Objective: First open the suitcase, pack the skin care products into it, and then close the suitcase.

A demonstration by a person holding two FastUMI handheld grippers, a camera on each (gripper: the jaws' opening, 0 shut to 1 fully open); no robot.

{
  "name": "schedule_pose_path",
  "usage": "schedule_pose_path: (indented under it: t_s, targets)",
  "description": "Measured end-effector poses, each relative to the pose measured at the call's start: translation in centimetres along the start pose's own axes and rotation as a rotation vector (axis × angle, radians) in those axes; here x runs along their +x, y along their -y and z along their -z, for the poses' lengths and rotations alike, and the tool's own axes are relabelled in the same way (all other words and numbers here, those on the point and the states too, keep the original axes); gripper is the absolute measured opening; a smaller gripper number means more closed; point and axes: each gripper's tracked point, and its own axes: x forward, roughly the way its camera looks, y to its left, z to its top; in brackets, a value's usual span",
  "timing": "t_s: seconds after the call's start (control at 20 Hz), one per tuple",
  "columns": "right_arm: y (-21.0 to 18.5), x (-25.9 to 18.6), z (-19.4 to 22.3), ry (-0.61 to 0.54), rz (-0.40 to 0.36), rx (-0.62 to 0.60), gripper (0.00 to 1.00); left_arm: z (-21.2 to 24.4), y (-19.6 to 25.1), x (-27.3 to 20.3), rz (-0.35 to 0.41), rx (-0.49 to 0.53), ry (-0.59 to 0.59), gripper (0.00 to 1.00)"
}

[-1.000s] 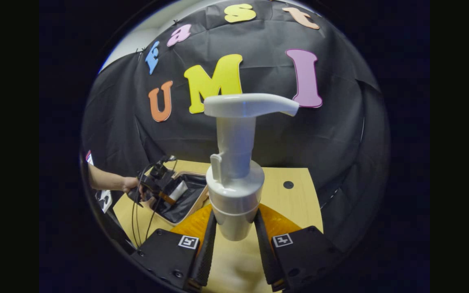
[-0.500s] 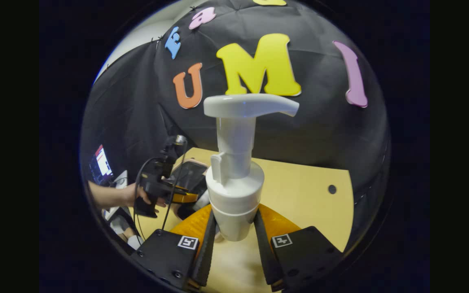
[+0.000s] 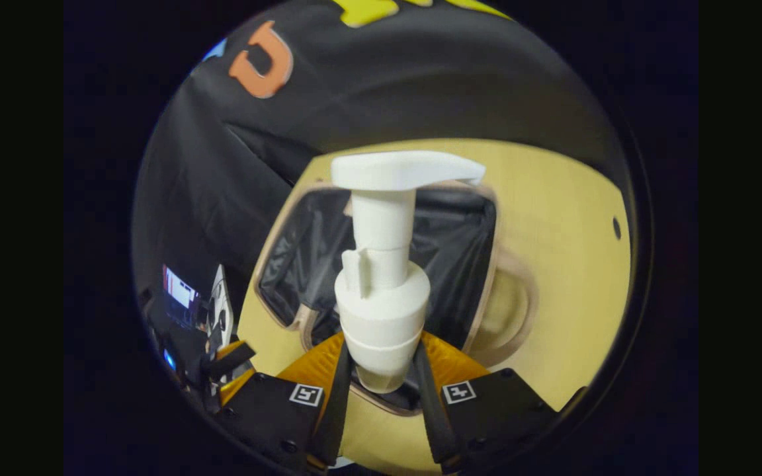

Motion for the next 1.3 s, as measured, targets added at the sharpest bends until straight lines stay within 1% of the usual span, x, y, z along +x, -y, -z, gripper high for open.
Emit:
schedule_pose_path:
  t_s: [0.1, 0.2, 0.3, 0.4, 0.45, 0.5, 0.55, 0.6, 0.65, 0.7, 0.85, 0.9, 0.95, 1.0, 1.05, 1.1, 1.15, 1.2, 1.25, 1.3]
  targets:
    - [1.3, 2.4, 0.2, -0.065, 0.049, 0.066, 0.49, 1.2, -1.3, -1.4, -0.015, -0.058, 0.004, 0.9]
    - [1.9, 3.9, 0.0, -0.099, 0.089, 0.122, 0.48, 1.7, -2.9, -2.8, -0.039, -0.097, 0.011, 0.91]
    - [2.0, 5.0, -0.3, -0.114, 0.113, 0.187, 0.48, 1.6, -3.9, -3.3, -0.035, -0.142, 0.025, 0.9]
    - [2.1, 5.8, -0.7, -0.112, 0.133, 0.223, 0.48, 1.4, -5.0, -3.5, -0.04, -0.192, 0.035, 0.91]
    - [2.4, 6.2, -0.8, -0.112, 0.158, 0.241, 0.48, 1.1, -5.0, -4.1, -0.043, -0.21, 0.044, 0.91]
    - [2.7, 6.5, -0.6, -0.114, 0.184, 0.256, 0.46, 0.6, -5.4, -4.6, -0.048, -0.22, 0.056, 0.91]
    - [3.0, 6.6, -0.6, -0.113, 0.2, 0.265, 0.46, 0.2, -5.7, -4.8, -0.051, -0.224, 0.069, 0.91]
    - [3.1, 6.6, -0.7, -0.11, 0.21, 0.271, 0.49, -0.1, -6.1, -4.7, -0.053, -0.224, 0.079, 0.91]
    - [3.1, 6.6, -0.8, -0.107, 0.213, 0.274, 0.48, -0.3, -6.3, -4.7, -0.057, -0.222, 0.085, 0.91]
    - [2.8, 6.5, -0.9, -0.101, 0.204, 0.274, 0.51, -0.4, -6.5, -4.6, -0.057, -0.22, 0.086, 0.91]
    - [2.3, 5.7, -0.8, -0.093, 0.198, 0.243, 0.53, -1.2, -6.7, -4.6, -0.045, -0.225, 0.092, 0.91]
    - [2.1, 5.1, -0.6, -0.087, 0.19, 0.239, 0.49, -1.7, -6.9, -4.7, -0.042, -0.225, 0.101, 0.91]
    - [1.6, 4.4, -0.6, -0.074, 0.171, 0.238, 0.54, -2.0, -7.1, -4.7, -0.043, -0.222, 0.11, 0.91]
    - [1.4, 3.5, -0.5, -0.057, 0.162, 0.227, 0.58, -2.5, -7.5, -4.7, -0.047, -0.214, 0.116, 0.91]
    - [1.2, 2.4, -0.4, -0.032, 0.162, 0.2, 0.68, -2.9, -7.7, -4.6, -0.048, -0.2, 0.122, 0.91]
    - [0.8, 0.9, -0.5, 0.003, 0.157, 0.162, 0.71, -3.2, -7.9, -4.6, -0.054, -0.185, 0.128, 0.91]
    - [0.4, -0.6, -0.6, 0.045, 0.149, 0.11, 0.67, -3.5, -8.1, -4.7, -0.067, -0.168, 0.131, 0.91]
    - [0.0, -2.3, -0.7, 0.096, 0.146, 0.044, 0.67, -3.9, -8.5, -4.6, -0.083, -0.148, 0.137, 0.91]
    - [-0.1, -4.2, -1.2, 0.165, 0.15, -0.029, 0.74, -4.4, -9.0, -4.5, -0.102, -0.125, 0.139, 0.91]
    - [-0.2, -6.3, -1.7, 0.244, 0.16, -0.099, 0.74, -4.8, -9.6, -4.2, -0.12, -0.108, 0.143, 0.91]
